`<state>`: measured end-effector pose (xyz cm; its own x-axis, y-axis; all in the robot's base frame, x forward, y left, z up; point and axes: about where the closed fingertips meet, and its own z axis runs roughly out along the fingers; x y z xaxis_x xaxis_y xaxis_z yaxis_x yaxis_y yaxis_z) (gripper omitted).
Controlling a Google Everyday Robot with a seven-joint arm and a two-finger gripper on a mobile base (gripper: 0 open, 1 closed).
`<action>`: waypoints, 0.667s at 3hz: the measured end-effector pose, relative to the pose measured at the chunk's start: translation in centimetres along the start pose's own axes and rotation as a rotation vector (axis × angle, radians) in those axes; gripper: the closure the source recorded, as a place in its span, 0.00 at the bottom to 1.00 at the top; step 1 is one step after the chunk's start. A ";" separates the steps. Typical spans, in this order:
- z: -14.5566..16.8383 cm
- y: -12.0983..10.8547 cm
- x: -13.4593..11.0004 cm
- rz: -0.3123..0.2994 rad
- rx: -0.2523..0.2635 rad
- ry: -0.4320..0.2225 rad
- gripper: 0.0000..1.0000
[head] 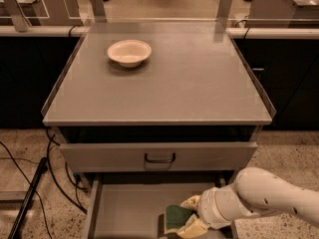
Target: Place sponge into middle drawer
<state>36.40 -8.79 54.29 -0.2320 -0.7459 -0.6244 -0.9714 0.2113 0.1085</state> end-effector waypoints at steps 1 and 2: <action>2.0 -1.5 1.2 -0.044 0.061 -0.033 1.00; 3.8 -3.0 1.2 -0.118 0.120 -0.065 1.00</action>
Offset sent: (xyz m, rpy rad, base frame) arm 0.0510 0.0193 -0.0587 0.0442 -0.3184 0.0265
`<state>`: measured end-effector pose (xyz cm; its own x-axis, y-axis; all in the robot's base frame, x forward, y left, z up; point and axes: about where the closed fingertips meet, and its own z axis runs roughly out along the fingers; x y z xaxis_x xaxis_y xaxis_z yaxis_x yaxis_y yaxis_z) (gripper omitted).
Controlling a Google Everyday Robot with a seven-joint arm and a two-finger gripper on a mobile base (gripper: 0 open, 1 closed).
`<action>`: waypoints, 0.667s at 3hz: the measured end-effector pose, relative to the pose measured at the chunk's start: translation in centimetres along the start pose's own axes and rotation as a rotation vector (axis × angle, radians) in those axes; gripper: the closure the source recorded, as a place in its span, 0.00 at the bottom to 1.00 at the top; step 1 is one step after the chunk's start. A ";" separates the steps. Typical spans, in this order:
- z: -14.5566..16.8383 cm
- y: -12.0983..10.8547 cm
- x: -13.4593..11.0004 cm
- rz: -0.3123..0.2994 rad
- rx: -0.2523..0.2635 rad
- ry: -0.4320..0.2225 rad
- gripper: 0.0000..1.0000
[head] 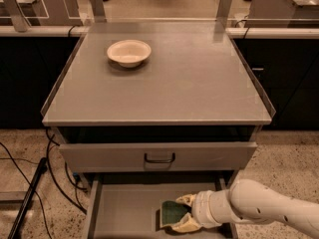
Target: Place sponge into middle drawer
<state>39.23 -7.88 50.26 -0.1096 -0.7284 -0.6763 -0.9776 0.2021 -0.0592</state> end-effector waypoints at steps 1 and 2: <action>6.6 -2.7 1.2 -0.099 0.038 -0.049 1.00; 6.6 -2.7 1.2 -0.099 0.038 -0.048 1.00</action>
Offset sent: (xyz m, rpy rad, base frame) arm 0.0625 0.0440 -0.0964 0.0122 -0.1205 0.0774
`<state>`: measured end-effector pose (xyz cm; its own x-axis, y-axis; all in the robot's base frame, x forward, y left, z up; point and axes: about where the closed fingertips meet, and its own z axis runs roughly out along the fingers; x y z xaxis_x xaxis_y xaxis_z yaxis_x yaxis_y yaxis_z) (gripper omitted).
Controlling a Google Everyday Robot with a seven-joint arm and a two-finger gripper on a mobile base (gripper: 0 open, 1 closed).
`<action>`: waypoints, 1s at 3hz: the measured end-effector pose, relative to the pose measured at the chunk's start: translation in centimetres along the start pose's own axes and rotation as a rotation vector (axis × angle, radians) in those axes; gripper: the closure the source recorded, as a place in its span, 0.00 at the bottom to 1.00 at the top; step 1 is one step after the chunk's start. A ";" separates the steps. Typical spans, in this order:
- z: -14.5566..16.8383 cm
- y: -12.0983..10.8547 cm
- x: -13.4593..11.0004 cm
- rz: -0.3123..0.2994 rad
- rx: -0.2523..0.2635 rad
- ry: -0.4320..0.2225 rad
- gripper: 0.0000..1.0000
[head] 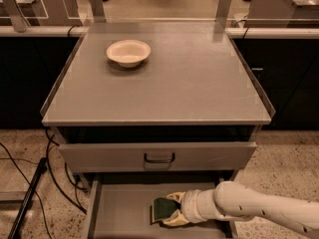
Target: Place sponge into middle drawer
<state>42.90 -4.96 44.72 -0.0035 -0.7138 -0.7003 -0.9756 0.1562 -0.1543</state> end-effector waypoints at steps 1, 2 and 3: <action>0.3 0.0 0.8 0.002 0.007 0.017 1.00; 1.7 -0.3 2.3 -0.004 0.019 0.033 1.00; 3.2 -0.7 3.4 -0.006 0.020 0.041 1.00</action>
Offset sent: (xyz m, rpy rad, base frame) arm 0.0156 -0.0099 -0.0524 -0.0555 -0.0278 -0.0299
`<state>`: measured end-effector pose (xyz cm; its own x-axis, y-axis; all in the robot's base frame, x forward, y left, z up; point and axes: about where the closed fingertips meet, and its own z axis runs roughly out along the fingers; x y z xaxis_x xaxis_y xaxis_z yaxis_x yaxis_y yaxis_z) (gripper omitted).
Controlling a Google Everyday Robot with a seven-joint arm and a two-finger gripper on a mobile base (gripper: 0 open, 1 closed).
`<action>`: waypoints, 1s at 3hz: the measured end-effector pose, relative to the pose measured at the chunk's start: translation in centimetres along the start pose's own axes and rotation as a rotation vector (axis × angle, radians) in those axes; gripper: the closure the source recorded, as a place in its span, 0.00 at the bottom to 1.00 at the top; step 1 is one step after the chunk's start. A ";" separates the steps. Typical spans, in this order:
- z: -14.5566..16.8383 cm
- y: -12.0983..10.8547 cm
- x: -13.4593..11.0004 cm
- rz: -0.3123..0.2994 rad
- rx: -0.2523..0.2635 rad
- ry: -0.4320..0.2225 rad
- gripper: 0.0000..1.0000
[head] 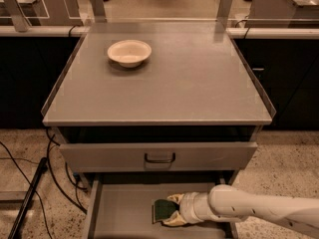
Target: Place sponge into middle drawer
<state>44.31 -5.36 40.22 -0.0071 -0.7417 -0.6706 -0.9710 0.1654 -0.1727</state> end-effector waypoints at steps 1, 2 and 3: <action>1.5 -0.4 0.8 0.008 -0.006 0.000 1.00; 2.8 -0.8 1.4 0.017 -0.014 -0.001 1.00; 3.8 -1.0 1.7 0.021 -0.021 0.011 1.00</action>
Offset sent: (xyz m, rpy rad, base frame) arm 0.0252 0.0094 -0.0417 0.0066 0.0310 -0.0074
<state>46.21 -4.38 36.52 -0.0303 -0.7455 -0.6658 -0.9754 0.1676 -0.1432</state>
